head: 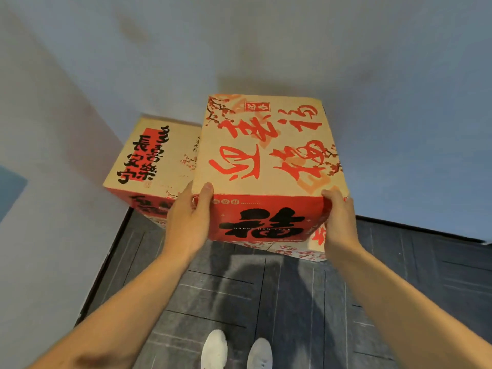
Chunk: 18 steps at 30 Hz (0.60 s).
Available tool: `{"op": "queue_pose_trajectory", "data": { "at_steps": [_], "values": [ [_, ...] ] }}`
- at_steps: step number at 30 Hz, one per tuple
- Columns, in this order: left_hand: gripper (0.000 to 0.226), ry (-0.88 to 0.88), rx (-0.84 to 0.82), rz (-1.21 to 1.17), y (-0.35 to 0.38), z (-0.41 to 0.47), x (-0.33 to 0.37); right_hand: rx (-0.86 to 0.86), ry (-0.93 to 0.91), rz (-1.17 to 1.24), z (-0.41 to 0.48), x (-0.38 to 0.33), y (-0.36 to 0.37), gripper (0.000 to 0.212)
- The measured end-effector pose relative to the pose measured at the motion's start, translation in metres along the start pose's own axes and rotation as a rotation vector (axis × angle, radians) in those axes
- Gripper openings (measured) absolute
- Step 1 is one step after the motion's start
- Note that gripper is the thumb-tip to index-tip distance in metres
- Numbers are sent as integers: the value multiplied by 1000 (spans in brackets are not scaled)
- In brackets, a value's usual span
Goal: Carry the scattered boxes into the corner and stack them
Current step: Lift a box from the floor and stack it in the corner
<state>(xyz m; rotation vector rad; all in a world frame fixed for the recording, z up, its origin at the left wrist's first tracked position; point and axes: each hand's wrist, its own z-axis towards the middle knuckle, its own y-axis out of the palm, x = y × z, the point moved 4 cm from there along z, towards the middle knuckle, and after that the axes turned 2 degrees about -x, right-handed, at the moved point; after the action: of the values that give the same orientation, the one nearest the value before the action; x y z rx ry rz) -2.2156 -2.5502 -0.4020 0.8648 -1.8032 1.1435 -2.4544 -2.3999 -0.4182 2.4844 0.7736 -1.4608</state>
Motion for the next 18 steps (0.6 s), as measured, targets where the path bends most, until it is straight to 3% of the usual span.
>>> {"op": "queue_pose_trajectory", "data": {
  "at_steps": [5, 15, 18],
  "values": [
    [21, -46, -46, -74, 61, 31, -85, -25, -2, -2, 64, 73, 4, 26],
    [23, -157, 7, -242, 124, 73, -208, -71, -47, -42, 148, 182, 22, 17],
    [20, -113, 6, -236, 130, 78, -216, -57, -66, -21, 157, 196, 23, 40]
  ]
}}
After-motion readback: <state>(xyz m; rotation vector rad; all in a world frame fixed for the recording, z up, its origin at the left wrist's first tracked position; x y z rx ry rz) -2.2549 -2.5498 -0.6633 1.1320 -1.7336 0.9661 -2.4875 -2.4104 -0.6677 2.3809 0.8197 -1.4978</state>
